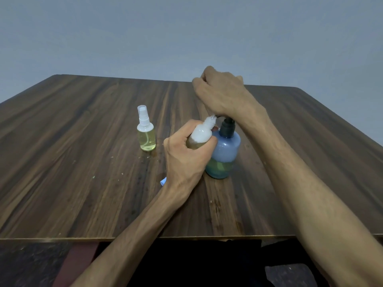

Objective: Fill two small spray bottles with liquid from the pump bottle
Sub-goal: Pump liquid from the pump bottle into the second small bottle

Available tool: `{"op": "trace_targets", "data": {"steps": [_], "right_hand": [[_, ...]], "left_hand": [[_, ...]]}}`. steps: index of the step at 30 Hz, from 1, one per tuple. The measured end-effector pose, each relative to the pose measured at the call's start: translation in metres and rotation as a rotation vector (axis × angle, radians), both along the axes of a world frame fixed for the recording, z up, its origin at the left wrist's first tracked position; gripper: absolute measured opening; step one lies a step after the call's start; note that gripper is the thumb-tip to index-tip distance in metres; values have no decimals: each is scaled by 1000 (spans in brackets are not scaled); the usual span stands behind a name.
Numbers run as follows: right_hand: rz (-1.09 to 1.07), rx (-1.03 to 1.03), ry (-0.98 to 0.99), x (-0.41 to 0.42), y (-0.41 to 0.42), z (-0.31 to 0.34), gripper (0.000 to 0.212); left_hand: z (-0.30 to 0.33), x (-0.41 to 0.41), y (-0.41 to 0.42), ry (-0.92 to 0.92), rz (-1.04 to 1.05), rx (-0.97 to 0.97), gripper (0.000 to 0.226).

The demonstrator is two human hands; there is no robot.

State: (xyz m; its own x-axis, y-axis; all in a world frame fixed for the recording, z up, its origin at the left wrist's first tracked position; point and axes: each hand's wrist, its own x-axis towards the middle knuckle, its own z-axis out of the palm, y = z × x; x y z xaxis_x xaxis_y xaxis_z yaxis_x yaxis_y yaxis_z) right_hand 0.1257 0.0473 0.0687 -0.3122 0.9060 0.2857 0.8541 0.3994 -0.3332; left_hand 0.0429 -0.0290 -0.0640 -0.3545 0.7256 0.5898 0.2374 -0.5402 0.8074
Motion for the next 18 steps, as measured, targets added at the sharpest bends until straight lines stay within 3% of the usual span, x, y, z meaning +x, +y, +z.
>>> {"op": "trace_targets", "data": {"steps": [3, 6, 10, 18], "right_hand": [[8, -50, -76, -1, 1, 0, 28], [10, 49, 6, 3, 1, 4, 28], [0, -31, -70, -1, 2, 0, 30], [-6, 59, -60, -2, 1, -1, 28]], "left_hand": [[0, 0, -1, -6, 3, -15, 11], [0, 0, -2, -16, -1, 1, 13], [1, 1, -1, -13, 8, -22, 10], [0, -1, -1, -5, 15, -15, 15]]}}
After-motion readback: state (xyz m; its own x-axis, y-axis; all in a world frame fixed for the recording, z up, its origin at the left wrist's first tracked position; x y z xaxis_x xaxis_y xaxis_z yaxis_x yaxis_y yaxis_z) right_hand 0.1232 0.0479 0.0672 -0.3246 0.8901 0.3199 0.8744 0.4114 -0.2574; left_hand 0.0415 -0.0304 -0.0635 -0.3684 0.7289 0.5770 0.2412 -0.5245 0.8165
